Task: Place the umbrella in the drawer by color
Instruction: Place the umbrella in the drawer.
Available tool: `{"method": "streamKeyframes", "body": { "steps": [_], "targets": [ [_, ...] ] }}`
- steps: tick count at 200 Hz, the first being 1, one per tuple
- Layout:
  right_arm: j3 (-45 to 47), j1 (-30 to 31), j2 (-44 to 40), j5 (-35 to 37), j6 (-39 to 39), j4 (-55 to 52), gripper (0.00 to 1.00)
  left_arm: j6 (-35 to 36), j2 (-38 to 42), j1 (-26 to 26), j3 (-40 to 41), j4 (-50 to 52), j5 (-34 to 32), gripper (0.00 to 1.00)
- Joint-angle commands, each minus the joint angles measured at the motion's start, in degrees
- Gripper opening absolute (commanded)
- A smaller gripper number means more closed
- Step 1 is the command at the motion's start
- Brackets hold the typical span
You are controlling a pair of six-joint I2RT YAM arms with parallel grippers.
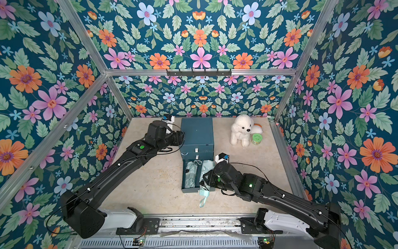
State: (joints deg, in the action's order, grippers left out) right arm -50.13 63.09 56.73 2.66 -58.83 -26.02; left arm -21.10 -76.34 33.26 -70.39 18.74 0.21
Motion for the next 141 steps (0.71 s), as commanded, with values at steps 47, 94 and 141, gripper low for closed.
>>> {"method": "streamKeyframes", "body": {
  "steps": [47, 94, 141],
  "targets": [
    [6.51, -1.85, 1.56, -11.74, -8.43, 16.92, 0.0, -1.18, -0.03, -0.2, 2.65, -2.3, 1.55, 0.6],
    [7.55, -12.2, 7.94, -23.2, -8.31, 22.31, 0.0, -2.57, -1.8, -1.84, 2.55, 0.08, -0.82, 0.62],
    [5.67, -14.91, 15.9, -25.49, -4.93, 23.23, 0.0, -2.85, -2.77, -2.67, 2.84, 0.38, 0.1, 0.6]
  ]
}}
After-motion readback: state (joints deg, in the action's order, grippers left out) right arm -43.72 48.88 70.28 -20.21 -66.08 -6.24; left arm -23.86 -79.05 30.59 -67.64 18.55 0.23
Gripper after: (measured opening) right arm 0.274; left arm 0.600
